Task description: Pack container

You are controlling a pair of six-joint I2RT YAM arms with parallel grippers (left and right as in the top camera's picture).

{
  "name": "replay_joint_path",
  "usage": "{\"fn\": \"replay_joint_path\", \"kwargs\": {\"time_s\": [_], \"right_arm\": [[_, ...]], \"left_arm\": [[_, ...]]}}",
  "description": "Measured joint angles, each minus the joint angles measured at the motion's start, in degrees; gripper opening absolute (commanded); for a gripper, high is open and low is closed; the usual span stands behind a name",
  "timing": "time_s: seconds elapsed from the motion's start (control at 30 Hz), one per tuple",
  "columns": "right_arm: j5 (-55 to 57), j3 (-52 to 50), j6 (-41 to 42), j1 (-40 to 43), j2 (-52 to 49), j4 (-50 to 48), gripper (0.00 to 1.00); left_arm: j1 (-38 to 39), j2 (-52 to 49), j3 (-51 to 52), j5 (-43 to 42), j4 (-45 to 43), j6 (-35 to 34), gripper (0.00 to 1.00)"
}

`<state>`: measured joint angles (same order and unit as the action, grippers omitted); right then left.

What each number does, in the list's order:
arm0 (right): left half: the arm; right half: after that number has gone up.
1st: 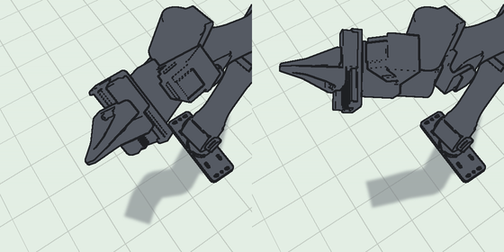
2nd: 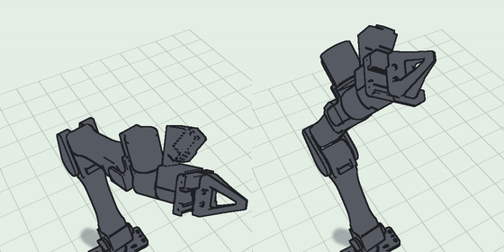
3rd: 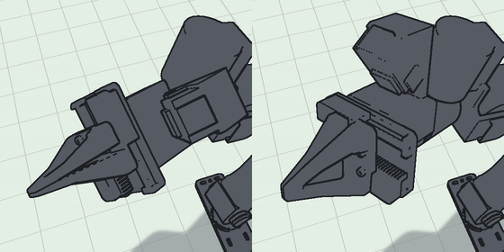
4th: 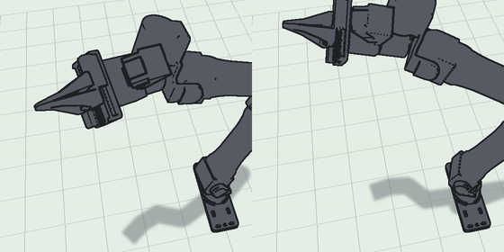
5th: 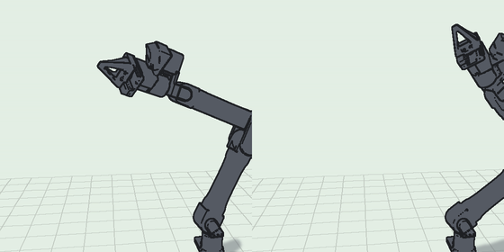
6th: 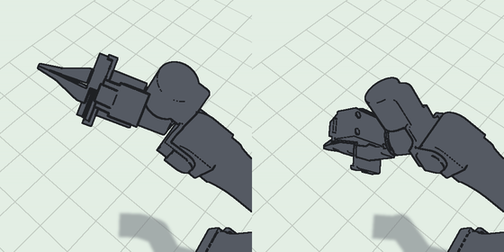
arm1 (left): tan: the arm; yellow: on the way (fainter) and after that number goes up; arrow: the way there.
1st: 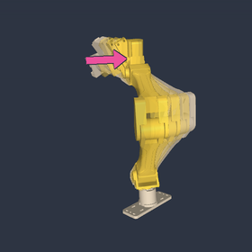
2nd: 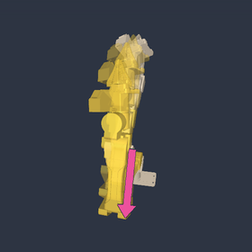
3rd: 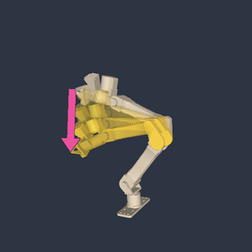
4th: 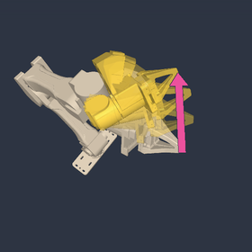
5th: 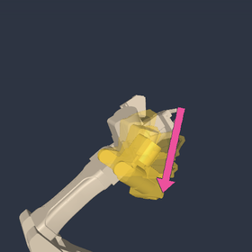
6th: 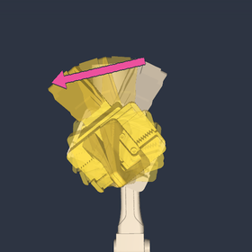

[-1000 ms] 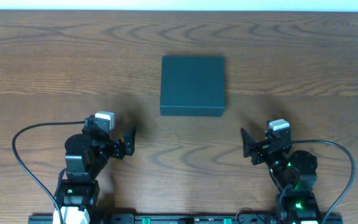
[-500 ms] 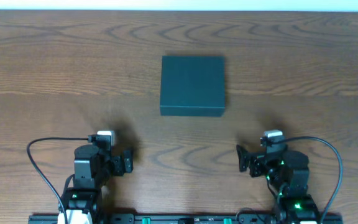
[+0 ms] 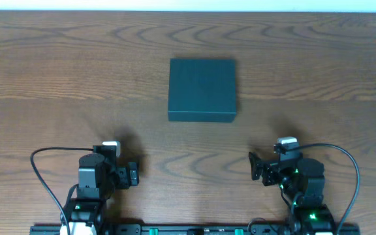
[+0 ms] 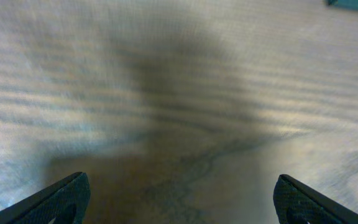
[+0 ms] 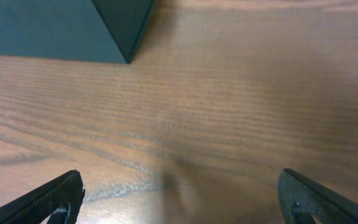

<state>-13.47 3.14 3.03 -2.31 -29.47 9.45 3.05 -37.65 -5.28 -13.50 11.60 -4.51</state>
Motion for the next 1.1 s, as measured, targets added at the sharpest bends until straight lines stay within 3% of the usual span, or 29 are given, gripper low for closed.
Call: {"fn": "replay_joint_path", "kwargs": {"time_s": [0.43,0.67,1.1], "right_arm": [[0.0,0.0,0.0,0.0,27.8,-0.6,0.99],[0.0,0.0,0.0,0.0,28.5,-0.2,0.99],[0.0,0.0,0.0,3.1,28.5,-0.2,0.99]], "left_arm": [[0.0,26.6,0.0,0.2,-0.3,0.0,0.96],[0.0,36.4,0.2,0.2,-1.2,0.0,0.96],[0.0,36.8,0.5,0.2,-1.9,0.0,0.95]]}}
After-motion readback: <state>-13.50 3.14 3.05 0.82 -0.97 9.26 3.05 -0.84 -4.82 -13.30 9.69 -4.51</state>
